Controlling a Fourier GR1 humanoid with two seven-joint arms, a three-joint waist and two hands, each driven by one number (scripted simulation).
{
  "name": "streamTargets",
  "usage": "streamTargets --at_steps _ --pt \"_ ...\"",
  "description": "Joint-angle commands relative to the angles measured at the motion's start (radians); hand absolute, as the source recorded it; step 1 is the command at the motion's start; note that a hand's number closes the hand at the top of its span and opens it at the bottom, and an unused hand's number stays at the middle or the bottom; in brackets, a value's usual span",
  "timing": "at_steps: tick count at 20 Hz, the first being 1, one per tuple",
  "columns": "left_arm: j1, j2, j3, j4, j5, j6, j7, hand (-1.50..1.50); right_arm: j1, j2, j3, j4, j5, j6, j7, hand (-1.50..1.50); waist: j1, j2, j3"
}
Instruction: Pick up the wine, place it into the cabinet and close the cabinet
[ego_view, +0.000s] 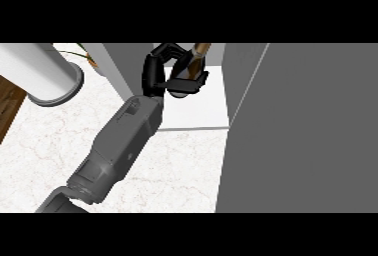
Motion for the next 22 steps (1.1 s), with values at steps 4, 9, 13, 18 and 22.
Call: streamTargets --at_steps 4,9,13,18,22 --pt "-0.116 0.032 0.081 0.152 -0.007 0.015 -0.067 1.5 0.051 -0.002 -0.021 -0.065 -0.084 0.024 -0.013 -1.5 -0.013 0.006 0.001" --pt "-0.15 -0.004 0.122 0.217 0.007 0.021 -0.079 1.5 0.043 0.032 0.055 -0.053 -0.017 0.008 -0.02 -1.5 -0.015 0.007 0.0" --pt "-0.107 0.001 0.182 0.23 0.059 -0.041 -0.111 1.5 0.017 0.02 0.034 -0.088 -0.048 -0.001 0.036 -1.5 -0.018 0.009 -0.001" --pt "-0.158 0.007 0.212 0.262 0.081 -0.078 -0.074 1.5 -0.015 0.005 -0.004 -0.067 -0.056 0.004 0.028 -1.5 -0.02 0.01 0.0" --pt "-0.177 0.001 0.23 0.284 0.079 -0.054 -0.093 1.5 -0.026 0.009 -0.002 -0.048 -0.079 0.004 0.044 -1.5 -0.022 0.012 0.0"
